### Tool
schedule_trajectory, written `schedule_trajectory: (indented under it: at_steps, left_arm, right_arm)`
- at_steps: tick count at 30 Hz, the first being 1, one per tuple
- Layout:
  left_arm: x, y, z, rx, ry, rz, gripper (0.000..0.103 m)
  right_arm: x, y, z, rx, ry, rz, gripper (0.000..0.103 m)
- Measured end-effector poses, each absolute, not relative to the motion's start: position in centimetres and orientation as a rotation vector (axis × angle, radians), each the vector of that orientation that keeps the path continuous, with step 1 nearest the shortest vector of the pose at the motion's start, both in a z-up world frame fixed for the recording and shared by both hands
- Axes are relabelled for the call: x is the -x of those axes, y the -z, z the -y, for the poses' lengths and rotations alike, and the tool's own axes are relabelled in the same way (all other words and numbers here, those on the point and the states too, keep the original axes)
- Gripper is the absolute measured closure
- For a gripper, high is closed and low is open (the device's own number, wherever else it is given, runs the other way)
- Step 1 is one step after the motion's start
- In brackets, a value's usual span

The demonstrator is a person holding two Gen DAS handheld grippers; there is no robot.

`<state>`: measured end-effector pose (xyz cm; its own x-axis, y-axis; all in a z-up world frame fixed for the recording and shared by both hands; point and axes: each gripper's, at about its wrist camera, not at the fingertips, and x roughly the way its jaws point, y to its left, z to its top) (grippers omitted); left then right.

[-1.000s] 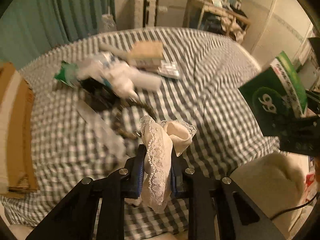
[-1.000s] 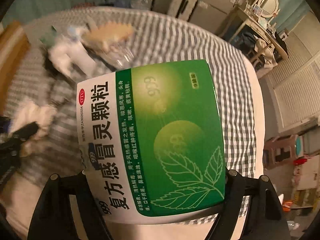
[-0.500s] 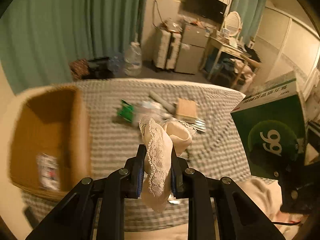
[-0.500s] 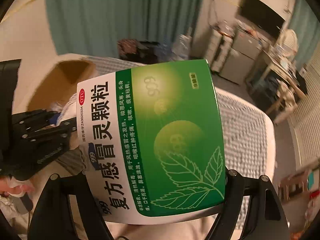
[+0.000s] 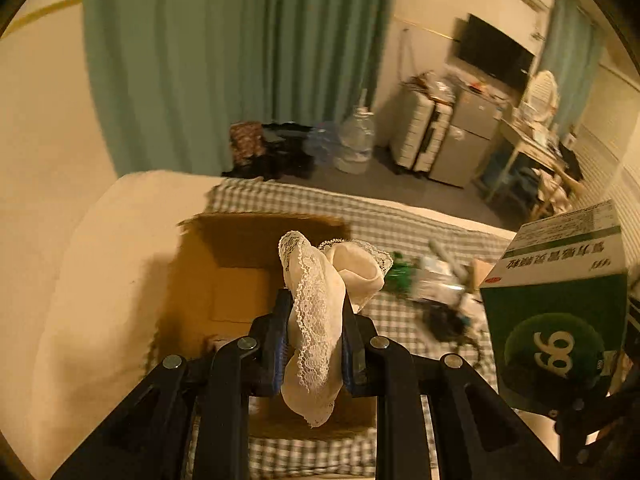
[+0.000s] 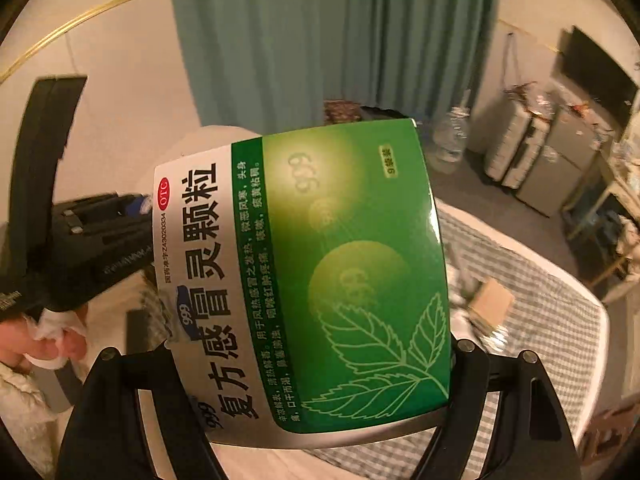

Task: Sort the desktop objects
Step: 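Carry the lace cloth and green box over the cardboard box and release both, then move the left gripper back over the bed toward the white sachet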

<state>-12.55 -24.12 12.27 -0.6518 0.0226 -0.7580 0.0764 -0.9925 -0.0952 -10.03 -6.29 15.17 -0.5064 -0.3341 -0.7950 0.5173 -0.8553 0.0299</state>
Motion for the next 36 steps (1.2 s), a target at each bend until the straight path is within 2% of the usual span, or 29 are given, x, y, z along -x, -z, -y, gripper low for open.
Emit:
schedule_trajectory:
  at_steps: [10, 16, 17, 19, 20, 23, 24, 25, 29, 34, 36]
  left_arm:
    - [17.0, -4.3, 30.9, -1.404, 2.611, -0.386, 0.082]
    - [19.3, -1.1, 30.8, -1.451, 2.609, -0.359, 0.08]
    - [19.6, -0.6, 30.7, -1.459, 2.594, -0.333, 0.076]
    - [20.0, 0.1, 30.9, -1.482, 2.548, -0.307, 0.06]
    - [20.0, 0.3, 31.1, -1.49, 2.526, -0.326, 0.045]
    - [20.1, 0.6, 31.7, -1.506, 2.5, -0.381, 0.037]
    - [20.0, 0.6, 31.9, -1.521, 2.486, -0.382, 0.027]
    - [20.1, 0.6, 32.0, -1.53, 2.473, -0.381, 0.025]
    - [18.9, -0.3, 32.5, -1.521, 2.465, -0.4, 0.024]
    - [16.6, -2.9, 30.4, -1.487, 2.526, -0.33, 0.023]
    - [15.6, -4.5, 28.6, -1.456, 2.582, -0.29, 0.017]
  right_arm:
    - [18.4, -7.8, 12.6, -1.294, 2.239, -0.012, 0.023]
    - [24.4, -4.1, 13.5, -1.37, 2.191, 0.134, 0.023]
    - [24.3, -4.1, 14.2, -1.364, 2.199, 0.149, 0.023]
    - [24.9, -3.9, 14.6, -1.321, 2.223, 0.187, 0.022]
    - [25.2, -3.9, 14.8, -1.309, 2.212, 0.197, 0.021]
    - [26.0, -3.7, 15.0, -1.289, 2.219, 0.24, 0.007]
    - [26.3, -3.8, 15.0, -1.282, 2.24, 0.248, 0.005]
    - [26.5, -4.0, 15.2, -1.28, 2.264, 0.254, 0.004]
    - [25.7, -4.6, 14.9, -1.281, 2.25, 0.257, 0.004]
    - [23.3, -7.1, 10.9, -1.229, 2.315, 0.239, 0.004]
    - [21.6, -8.7, 8.5, -1.207, 2.377, 0.209, 0.004]
